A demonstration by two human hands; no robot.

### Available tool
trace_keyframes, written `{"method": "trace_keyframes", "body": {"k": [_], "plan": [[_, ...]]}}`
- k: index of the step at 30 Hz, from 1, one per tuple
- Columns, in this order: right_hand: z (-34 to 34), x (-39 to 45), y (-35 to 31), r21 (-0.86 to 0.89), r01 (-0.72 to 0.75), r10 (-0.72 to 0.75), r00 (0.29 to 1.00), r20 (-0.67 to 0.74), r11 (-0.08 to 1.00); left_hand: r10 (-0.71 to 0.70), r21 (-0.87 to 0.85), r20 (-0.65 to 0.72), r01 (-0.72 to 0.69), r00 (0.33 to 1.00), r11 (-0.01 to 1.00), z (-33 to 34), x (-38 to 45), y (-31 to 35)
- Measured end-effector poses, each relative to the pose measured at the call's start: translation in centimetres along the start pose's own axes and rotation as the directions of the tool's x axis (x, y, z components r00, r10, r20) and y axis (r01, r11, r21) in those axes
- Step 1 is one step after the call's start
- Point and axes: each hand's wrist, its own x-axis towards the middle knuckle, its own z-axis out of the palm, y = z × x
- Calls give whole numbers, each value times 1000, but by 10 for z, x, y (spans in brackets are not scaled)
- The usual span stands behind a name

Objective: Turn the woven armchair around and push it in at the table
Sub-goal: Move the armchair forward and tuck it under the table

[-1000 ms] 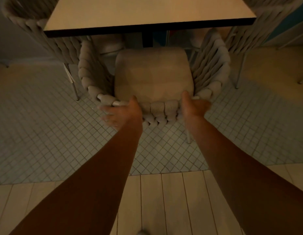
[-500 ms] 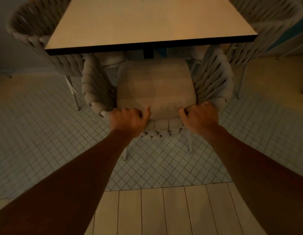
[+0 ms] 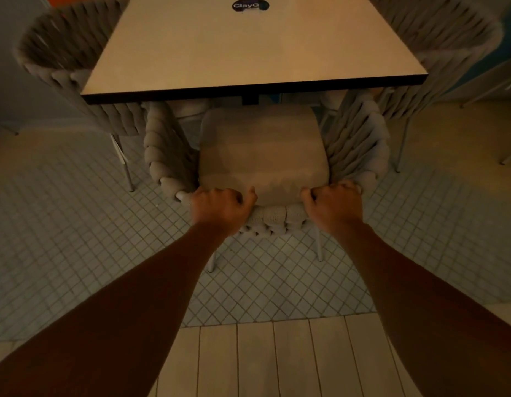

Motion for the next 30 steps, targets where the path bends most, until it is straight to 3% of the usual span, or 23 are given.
{"method": "trace_keyframes", "body": {"k": [6, 9, 12, 16, 23, 30], "plan": [[1, -14, -6, 63, 28, -26, 999, -28, 998, 7, -1, 37, -7, 999, 1000, -3, -6, -2], [-2, -21, -1, 142, 22, -2, 990, -138, 990, 16, 0, 20, -16, 1000, 1000, -7, -10, -1], [5, -18, 13, 235, 126, -90, 983, -157, 964, 94, -31, 17, -94, 995, 995, -10, -14, -1], [11, -12, 17, 270, 140, -74, 968, -241, 953, 201, 2, -46, -201, 979, 980, -8, -20, -7], [15, -5, 23, 291, 193, -114, 956, -270, 937, 144, -48, -140, -152, 980, 987, -3, -23, 2], [14, 11, 24, 262, 156, -93, 967, -238, 952, 119, -64, -130, -128, 984, 990, -1, -16, 3]]}}
